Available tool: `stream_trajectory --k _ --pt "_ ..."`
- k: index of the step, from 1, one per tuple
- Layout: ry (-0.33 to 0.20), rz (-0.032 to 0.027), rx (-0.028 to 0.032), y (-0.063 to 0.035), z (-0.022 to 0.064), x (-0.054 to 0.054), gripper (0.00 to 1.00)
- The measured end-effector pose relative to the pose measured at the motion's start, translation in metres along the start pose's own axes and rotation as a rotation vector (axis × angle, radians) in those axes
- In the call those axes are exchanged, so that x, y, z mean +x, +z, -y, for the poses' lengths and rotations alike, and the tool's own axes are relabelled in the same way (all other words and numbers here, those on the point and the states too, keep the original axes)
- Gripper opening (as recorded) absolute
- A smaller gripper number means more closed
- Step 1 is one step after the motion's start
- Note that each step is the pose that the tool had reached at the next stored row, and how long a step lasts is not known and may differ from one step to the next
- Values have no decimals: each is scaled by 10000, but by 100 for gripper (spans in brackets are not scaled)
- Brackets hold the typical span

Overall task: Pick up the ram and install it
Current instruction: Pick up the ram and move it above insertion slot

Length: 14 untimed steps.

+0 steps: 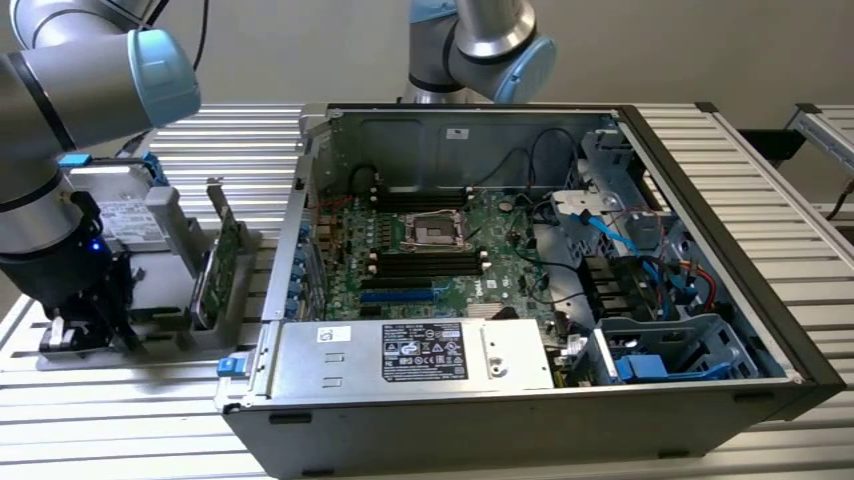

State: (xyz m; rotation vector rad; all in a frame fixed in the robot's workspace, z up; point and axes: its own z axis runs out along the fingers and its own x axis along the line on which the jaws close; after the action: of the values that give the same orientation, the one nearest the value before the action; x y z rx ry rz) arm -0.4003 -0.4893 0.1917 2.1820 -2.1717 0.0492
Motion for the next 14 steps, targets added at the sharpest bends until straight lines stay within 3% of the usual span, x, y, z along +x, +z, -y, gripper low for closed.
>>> stream_trajectory --k 7,14 --pt "0 3 3 -3 0 0 15" --pt "-1 20 -1 -76 -2 5 15"
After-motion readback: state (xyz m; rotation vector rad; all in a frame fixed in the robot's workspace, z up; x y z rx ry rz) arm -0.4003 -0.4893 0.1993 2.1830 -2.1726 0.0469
